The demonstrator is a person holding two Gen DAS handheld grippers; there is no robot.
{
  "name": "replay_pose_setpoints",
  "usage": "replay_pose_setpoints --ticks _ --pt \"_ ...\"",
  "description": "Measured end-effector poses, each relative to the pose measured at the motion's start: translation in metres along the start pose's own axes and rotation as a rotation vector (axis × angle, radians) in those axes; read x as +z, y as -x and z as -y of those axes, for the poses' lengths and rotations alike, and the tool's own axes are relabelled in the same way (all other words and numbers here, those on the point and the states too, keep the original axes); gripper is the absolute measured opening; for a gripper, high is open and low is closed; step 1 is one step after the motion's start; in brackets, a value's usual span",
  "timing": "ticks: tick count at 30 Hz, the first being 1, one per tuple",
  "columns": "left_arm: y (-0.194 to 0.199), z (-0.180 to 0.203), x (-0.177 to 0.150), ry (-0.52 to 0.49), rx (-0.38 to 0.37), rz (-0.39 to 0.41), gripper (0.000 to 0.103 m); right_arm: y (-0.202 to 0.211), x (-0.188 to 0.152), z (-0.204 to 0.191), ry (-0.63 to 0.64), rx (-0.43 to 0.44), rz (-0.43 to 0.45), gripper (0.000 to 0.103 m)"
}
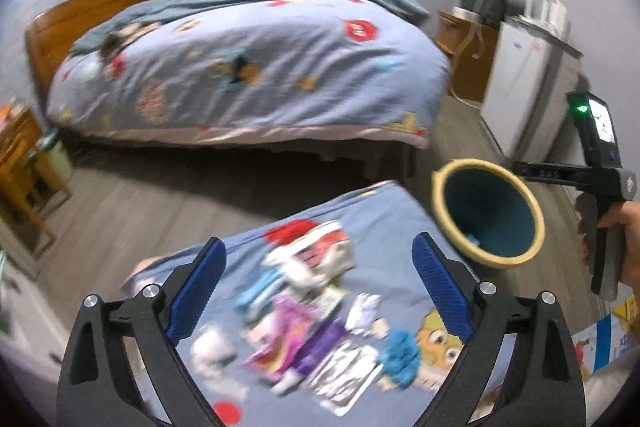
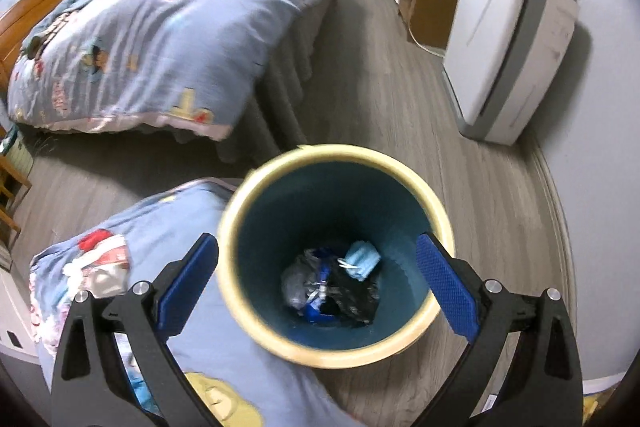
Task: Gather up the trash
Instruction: 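Move both open tools back over the remaining trash on the cushion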
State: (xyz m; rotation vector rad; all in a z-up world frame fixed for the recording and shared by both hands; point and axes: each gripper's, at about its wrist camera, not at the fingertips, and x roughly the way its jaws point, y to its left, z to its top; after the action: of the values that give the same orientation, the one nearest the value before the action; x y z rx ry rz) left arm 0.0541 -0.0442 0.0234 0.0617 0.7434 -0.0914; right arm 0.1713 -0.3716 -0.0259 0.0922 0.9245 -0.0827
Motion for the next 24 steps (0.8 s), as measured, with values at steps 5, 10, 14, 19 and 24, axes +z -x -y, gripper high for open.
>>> replay_pose_setpoints --ticks 5,10,14,19,24 --pt "0.027 -0.046 -0.023 0.085 0.060 0.030 0.095 0.038 -0.007 -0.049 0.083 0.050 0.065 0.097" --pt "0.024 -0.081 -0.051 0.138 0.092 -0.009 0.095 0.062 -0.023 -0.090 0.146 0.115 0.111 0.097" --pt "0.013 -0.099 -0.066 0.118 0.126 -0.039 0.095 0.071 -0.039 -0.123 0.240 0.035 0.150 0.097" --pt "-0.011 -0.111 -0.080 0.133 0.112 -0.108 0.095 0.057 -0.063 -0.142 0.214 0.119 0.041 0.097" --pt "-0.037 -0.111 -0.090 0.129 0.121 -0.164 0.095 0.040 -0.090 -0.149 0.198 0.119 -0.033 0.097"
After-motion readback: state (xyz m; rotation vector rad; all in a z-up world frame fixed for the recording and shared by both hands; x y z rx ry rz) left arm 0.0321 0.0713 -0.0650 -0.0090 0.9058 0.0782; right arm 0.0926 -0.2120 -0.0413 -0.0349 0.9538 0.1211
